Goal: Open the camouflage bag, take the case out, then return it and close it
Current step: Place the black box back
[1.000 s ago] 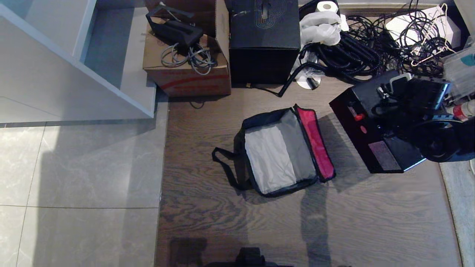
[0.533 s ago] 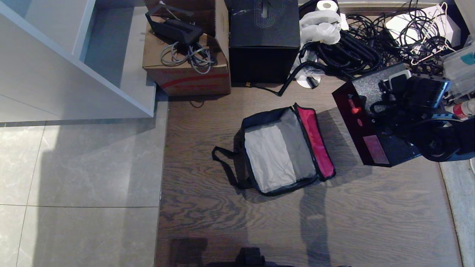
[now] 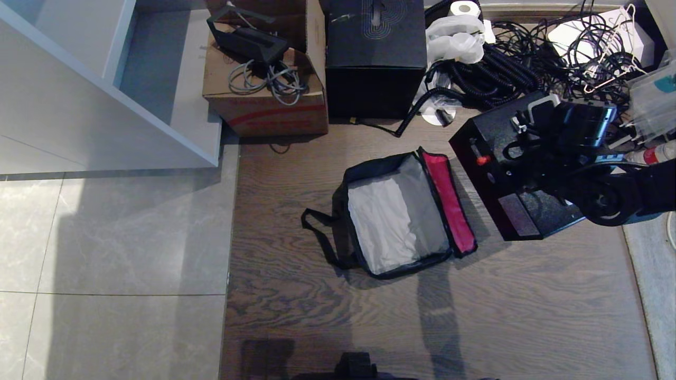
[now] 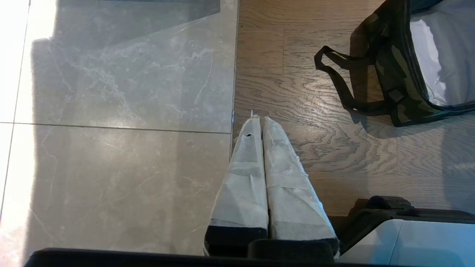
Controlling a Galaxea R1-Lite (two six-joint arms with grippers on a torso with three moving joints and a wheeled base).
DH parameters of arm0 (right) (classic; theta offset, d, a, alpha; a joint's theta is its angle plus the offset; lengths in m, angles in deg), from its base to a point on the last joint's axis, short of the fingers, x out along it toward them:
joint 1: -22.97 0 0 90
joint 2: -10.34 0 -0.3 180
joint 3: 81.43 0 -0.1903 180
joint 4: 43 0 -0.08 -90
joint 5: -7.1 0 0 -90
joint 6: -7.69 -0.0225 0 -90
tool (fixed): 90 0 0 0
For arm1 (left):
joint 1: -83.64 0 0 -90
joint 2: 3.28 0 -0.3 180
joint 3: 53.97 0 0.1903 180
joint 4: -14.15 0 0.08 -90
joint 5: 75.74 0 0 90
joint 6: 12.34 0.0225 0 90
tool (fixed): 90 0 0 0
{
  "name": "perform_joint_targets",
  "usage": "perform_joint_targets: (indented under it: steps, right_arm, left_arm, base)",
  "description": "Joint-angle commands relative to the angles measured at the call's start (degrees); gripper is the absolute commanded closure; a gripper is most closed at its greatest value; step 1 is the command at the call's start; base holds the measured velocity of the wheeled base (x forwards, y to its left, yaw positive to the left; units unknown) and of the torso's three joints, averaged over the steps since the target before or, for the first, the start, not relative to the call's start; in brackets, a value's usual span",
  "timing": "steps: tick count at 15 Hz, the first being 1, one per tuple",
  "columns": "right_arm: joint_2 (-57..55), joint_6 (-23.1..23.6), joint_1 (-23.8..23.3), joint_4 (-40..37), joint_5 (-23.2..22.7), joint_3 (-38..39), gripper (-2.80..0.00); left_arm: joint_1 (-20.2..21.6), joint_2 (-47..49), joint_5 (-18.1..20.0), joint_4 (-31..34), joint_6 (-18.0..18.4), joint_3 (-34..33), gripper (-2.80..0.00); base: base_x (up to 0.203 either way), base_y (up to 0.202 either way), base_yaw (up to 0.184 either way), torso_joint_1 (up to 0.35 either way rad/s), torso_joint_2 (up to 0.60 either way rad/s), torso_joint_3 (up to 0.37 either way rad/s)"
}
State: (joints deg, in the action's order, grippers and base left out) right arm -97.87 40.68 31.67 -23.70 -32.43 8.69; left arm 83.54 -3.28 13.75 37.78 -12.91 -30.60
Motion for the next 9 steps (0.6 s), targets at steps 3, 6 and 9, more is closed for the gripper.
perform_joint_targets:
  steps: [3,6,9]
  right_arm:
    - [3.64,-10.5,4.0,-24.24,-0.09,-6.72,0.0]
    - [4.96,-17.65,9.13,-35.64,-0.12,-12.67,0.0]
    - [5.96,-21.5,12.74,-42.69,-0.11,-14.19,0.0]
  left_arm:
    - [0.01,0.0,-0.01,0.0,0.04,0.0,0.0]
    - [0.01,0.0,-0.01,0.0,0.04,0.0,0.0]
    - [0.01,0.0,-0.01,0.0,-0.05,0.0,0.0]
  base:
    - [0.0,0.0,0.0,0.0,0.0,0.0]
    - [0.0,0.0,0.0,0.0,0.0,0.0]
    - [0.0,0.0,0.0,0.0,0.0,0.0]
